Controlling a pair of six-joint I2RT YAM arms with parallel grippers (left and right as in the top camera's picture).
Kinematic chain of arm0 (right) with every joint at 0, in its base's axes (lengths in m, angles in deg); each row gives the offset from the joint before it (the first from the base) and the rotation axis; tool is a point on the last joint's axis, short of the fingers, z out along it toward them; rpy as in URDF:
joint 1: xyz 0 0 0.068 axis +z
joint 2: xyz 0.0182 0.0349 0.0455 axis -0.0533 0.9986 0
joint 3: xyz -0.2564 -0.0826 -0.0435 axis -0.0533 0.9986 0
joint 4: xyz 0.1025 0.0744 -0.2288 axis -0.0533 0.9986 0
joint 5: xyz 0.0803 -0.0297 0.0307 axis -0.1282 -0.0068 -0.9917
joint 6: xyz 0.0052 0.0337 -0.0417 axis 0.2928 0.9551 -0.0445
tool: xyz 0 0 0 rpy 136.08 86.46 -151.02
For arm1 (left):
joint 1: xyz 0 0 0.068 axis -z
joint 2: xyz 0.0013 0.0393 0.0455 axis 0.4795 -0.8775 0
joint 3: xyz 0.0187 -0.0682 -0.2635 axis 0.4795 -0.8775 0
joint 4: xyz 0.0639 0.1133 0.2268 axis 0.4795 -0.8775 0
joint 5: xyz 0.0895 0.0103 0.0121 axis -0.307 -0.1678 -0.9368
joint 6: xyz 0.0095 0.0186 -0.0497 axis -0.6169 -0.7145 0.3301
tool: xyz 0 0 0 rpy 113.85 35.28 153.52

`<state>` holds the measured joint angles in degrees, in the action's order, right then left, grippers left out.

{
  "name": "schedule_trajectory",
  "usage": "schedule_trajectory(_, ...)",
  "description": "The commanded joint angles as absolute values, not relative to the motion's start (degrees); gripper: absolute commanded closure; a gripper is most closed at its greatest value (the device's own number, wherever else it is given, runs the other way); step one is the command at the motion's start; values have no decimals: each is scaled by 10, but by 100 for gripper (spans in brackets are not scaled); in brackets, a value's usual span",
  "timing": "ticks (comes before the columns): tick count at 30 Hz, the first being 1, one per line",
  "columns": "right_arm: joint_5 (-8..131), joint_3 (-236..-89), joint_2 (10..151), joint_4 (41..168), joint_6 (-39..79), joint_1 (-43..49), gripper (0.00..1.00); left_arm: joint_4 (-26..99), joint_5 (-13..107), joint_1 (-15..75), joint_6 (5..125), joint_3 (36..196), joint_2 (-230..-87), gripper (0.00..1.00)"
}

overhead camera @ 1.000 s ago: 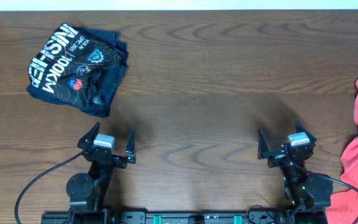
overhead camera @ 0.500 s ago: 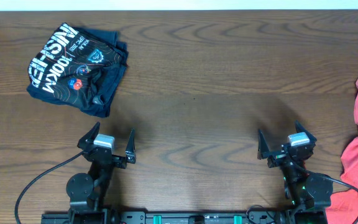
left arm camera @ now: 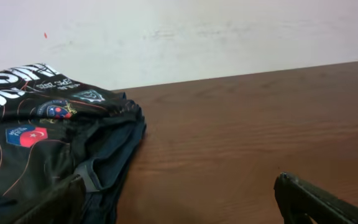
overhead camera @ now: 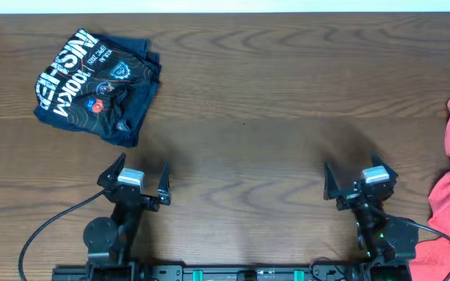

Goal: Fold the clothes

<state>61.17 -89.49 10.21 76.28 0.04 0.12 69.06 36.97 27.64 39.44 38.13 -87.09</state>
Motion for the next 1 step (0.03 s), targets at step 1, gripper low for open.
schedule_trajectory(1,607,-893,99,762,-3,-4,1,683,373,278,402,364,-867,2)
